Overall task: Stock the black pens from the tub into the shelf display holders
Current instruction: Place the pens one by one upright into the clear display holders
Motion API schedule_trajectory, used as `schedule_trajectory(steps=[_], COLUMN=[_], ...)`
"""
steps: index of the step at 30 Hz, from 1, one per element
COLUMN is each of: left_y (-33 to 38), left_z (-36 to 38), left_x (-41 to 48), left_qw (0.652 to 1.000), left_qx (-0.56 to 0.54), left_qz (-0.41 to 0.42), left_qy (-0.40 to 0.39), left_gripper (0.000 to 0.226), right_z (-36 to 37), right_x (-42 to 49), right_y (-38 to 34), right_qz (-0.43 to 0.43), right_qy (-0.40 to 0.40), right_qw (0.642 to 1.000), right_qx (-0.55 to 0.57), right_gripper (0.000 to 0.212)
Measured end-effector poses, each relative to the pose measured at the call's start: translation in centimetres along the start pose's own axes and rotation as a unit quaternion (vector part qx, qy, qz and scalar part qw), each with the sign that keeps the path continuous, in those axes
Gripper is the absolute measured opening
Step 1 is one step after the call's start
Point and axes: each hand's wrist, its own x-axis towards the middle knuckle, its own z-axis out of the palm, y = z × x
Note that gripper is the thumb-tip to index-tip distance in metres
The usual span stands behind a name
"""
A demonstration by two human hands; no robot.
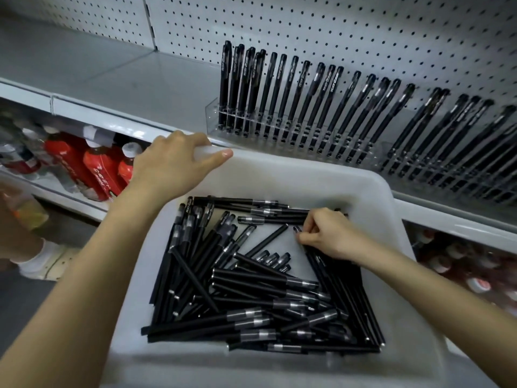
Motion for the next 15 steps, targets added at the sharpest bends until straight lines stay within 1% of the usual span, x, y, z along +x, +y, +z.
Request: schedule_trajectory(steps=[3, 5, 7, 9, 13, 15], left_y=[0.0, 0.1, 0.2, 0.3, 0.4, 0.4], left_z=[-0.1, -0.1, -0.1, -0.2, -0.1, 0.0], left_x=[-0.1, -0.3, -0.3, -0.3, -0.3, -0.3], left_qw=[1.0, 1.0, 1.0, 1.0, 1.0, 1.0], left_qx=[0.003, 0.002, 0.002, 0.002, 0.001, 0.0], left_qz=[-0.002, -0.003, -0.006, -0.008, -0.009, -0.007], left_qy=[0.0, -0.002, -0.003, -0.002, -0.003, 0.0], left_gripper=[0.065, 0.066, 0.067, 0.066, 0.064, 0.063], right_z=[-0.4, -0.7, -0.9, -1.5, -3.5, -4.8], right_x=[0.0, 0.0, -0.3, -0.7, -1.4, -1.8], right_y=[0.0, 0.1, -0.2, -0.5, -1.2, -1.7], right_qz=[-0.012, -0.024, -0.031, -0.047, -0.109, -0.127], right_qy=[0.016, 0.017, 0.013, 0.016, -0.005, -0.007], right_qw=[0.999, 0.992, 0.977, 0.964, 0.95, 0.939], right_qx=[0.035, 0.121, 0.208, 0.262, 0.292, 0.319], right_gripper=[0.024, 0.021, 0.013, 0.008, 0.008, 0.005])
